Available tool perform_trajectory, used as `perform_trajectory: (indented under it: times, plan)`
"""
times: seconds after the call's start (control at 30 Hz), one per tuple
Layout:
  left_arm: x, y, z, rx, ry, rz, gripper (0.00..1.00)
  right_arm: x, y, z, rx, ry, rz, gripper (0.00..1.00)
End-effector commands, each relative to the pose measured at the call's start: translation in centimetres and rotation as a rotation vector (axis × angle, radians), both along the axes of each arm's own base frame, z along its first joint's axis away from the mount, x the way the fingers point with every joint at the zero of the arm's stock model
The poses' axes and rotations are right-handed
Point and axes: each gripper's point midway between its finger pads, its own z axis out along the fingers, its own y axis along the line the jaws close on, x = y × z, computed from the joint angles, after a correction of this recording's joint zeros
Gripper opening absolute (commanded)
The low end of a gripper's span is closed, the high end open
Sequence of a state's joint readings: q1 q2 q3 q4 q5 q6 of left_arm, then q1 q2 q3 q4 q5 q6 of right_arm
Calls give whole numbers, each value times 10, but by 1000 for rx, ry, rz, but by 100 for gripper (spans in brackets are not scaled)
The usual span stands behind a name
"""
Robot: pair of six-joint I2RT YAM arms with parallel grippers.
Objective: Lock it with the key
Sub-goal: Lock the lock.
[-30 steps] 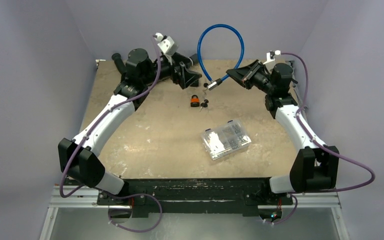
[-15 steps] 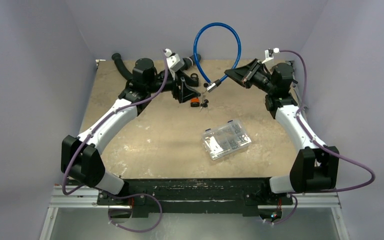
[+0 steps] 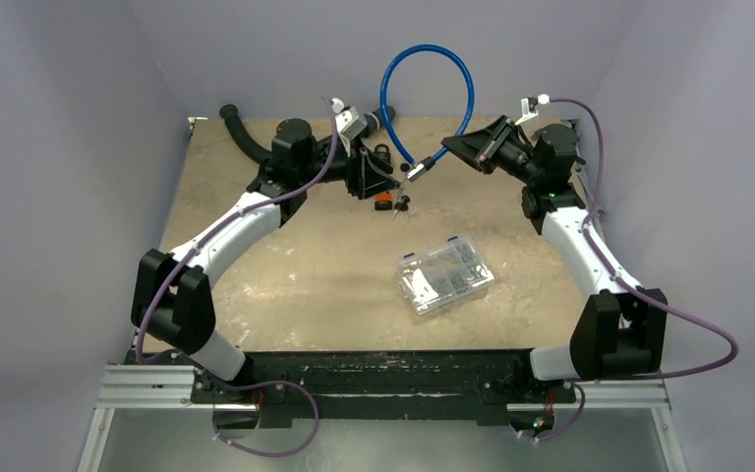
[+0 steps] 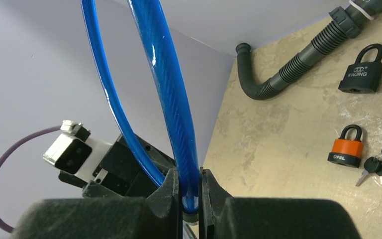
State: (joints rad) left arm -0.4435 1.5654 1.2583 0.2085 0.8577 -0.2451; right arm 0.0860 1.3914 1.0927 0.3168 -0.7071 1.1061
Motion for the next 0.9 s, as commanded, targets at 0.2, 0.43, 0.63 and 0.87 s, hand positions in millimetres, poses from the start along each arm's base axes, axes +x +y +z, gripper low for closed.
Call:
perform_trajectory:
  times: [0.2,0.43,0.63,0.87]
  plan:
    - [-4,-17,8,-90,60,-48,43,-17,4,47,24,-164,40,0]
    - [-6,-23,2,-116,130,-82,18,-18,5,51,28,-174,49,0]
    - [-10,-26,1,-132,178,-112,1,-18,5,52,30,-179,56,0]
    - [-26,-27,1,-167,292,-210,0,-19,7,53,30,-197,74,0]
